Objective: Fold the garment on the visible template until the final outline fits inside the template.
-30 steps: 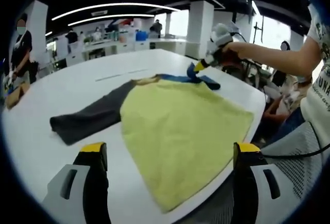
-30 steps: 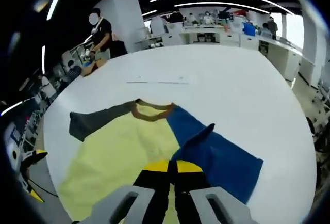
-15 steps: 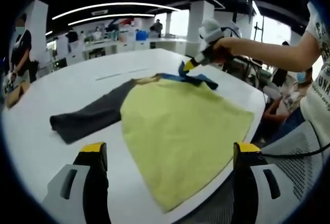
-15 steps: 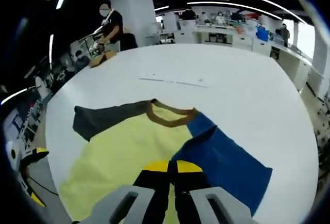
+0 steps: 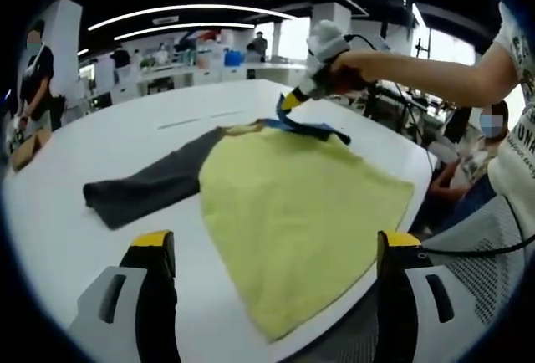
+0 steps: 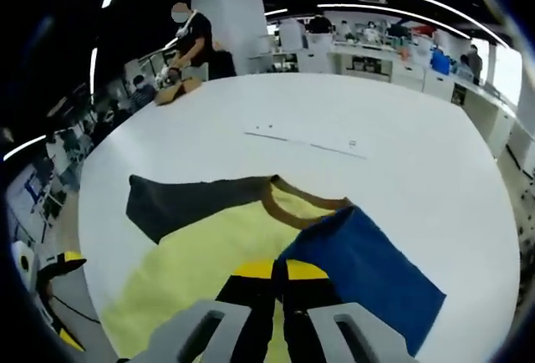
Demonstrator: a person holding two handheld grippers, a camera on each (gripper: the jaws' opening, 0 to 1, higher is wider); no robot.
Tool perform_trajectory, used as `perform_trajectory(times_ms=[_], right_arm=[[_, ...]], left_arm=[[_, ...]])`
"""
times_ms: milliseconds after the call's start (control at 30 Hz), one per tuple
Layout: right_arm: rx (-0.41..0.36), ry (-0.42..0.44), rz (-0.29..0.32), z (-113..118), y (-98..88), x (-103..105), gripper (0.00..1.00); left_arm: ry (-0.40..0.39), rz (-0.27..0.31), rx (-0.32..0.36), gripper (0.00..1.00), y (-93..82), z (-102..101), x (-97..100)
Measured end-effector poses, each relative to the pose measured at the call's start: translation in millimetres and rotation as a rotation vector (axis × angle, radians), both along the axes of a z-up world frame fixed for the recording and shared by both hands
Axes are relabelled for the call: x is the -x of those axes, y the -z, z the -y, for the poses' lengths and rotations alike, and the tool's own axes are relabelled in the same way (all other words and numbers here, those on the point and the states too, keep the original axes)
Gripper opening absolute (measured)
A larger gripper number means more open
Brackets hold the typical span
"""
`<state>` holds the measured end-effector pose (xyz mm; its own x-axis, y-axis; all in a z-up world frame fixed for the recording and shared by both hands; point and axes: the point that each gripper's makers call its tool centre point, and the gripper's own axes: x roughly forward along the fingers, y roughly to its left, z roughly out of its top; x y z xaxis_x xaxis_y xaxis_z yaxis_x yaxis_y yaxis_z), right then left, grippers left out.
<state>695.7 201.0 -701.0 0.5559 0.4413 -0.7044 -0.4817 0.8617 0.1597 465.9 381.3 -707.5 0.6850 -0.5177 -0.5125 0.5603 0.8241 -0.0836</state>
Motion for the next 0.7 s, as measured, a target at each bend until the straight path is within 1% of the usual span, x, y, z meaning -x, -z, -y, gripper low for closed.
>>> perform_trajectory(times_ms=[267,467,600,700], right_arm=[[-0.003,-0.027,0.006,-17,-6.8,-5,0.00],[0.009,-0.074,0.030,-33,-16.1,-10,0.00],[0.007,-0.094,0.035,-44,-20.2,-11,0.00],[0.008,-0.108,0.036,-52,-21.1,-12,0.00]], left_arm=[[0.000,0.002,0.009,0.98,-2.9,3,-1.4],[-0.004,0.003,0.011,0.98,-4.3,4,-1.1],[-0.010,0.004,0.012,0.98,-4.7,3,-0.7],[-0.017,0.004,0.013,0.98,-3.6,-1,-1.2]])
